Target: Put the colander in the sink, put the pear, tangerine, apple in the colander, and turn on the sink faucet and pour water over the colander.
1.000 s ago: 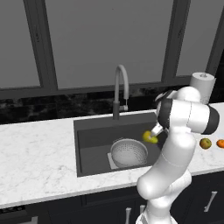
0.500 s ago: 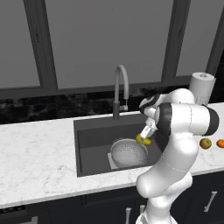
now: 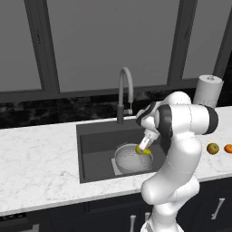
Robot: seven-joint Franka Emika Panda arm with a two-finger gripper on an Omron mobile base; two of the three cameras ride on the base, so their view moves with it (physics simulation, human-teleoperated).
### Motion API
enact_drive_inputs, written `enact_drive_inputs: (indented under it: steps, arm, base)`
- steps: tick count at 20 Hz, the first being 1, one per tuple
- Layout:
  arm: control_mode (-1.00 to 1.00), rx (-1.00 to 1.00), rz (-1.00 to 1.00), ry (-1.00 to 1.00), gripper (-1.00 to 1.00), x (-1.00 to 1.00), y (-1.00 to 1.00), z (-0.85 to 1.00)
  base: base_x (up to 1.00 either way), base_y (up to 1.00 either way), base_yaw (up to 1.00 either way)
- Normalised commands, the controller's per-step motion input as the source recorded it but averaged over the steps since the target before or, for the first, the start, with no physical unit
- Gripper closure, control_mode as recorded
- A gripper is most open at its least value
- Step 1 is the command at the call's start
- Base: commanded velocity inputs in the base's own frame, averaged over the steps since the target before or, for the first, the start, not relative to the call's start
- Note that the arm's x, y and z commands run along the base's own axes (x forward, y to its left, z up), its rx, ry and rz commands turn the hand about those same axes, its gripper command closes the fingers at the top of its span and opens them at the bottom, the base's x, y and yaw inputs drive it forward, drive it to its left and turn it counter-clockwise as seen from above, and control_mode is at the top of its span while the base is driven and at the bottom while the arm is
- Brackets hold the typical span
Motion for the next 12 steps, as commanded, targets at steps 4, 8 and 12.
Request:
enact_drive_inputs:
  steps: [4, 8, 12]
  arm:
    - [-1.0, 0.0, 0.08, 0.0, 1.0, 0.15, 0.0, -0.28]
    - [-1.0, 0.0, 0.06, 0.0, 1.0, 0.06, 0.04, -0.17]
    - [-1.0, 0.0, 0.01, 0.0, 1.0, 0.0, 0.15, -0.14]
  base:
    - [0.0, 0.0, 0.0]
    - [0.0, 0.0, 0.0]
    - [0.0, 0.0, 0.0]
